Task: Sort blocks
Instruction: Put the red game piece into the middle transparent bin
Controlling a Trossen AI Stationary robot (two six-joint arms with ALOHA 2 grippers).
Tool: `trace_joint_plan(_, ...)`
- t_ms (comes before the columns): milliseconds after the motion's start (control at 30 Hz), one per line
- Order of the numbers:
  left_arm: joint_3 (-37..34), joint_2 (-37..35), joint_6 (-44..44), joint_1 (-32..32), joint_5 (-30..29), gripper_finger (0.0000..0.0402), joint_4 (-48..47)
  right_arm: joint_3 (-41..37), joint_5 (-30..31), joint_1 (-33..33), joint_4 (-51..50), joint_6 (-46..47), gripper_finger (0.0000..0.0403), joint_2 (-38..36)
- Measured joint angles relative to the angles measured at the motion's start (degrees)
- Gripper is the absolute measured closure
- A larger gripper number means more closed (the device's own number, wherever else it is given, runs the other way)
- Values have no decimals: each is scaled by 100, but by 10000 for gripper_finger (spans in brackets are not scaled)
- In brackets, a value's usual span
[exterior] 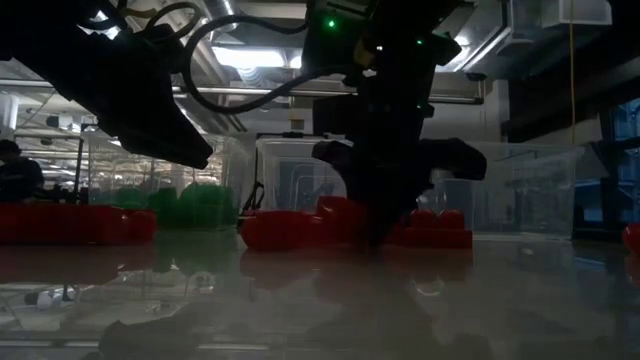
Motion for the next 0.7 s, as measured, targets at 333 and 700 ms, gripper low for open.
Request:
trace_joint_plan(333,0,0,-7,0,-2,171,1,2,35,0,-407,-21,363,-360)
trace_joint_plan(700,0,2,-4,0,-2,171,32,4,1449,-296,-386,-618,384,-2022)
